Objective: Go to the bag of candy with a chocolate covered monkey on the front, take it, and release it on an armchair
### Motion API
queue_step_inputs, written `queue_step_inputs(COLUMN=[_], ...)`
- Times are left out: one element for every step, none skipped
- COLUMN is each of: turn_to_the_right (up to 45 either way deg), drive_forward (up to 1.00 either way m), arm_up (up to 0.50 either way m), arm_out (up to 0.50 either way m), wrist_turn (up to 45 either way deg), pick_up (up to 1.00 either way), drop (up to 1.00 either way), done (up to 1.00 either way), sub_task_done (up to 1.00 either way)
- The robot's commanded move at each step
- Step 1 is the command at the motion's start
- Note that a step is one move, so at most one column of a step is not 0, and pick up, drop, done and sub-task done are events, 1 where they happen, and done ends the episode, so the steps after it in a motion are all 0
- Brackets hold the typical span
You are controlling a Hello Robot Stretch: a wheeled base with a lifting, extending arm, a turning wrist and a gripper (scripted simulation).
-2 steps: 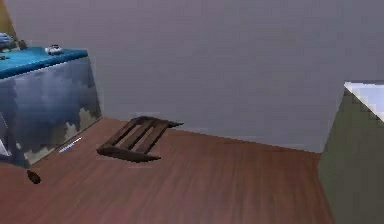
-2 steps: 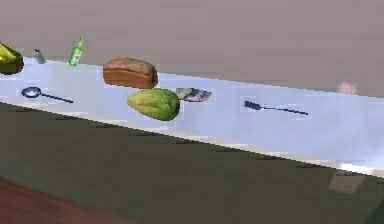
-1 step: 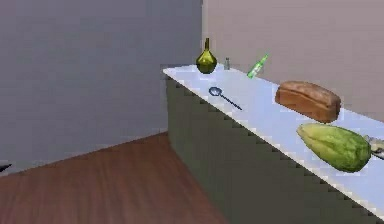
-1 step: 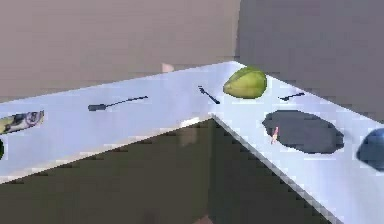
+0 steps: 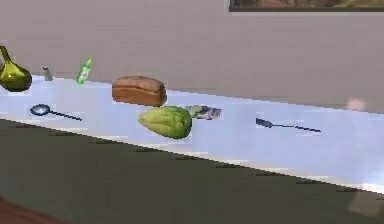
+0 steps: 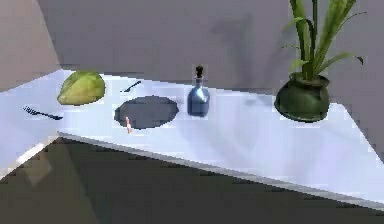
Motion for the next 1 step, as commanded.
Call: queue_step_inputs(turn_to_the_right=[39.0], drive_forward=[0.00], arm_up=[0.00], arm_out=[0.00], wrist_turn=[0.0], pick_up=[0.00], drop=[0.00], done=[0.00], sub_task_done=[0.00])
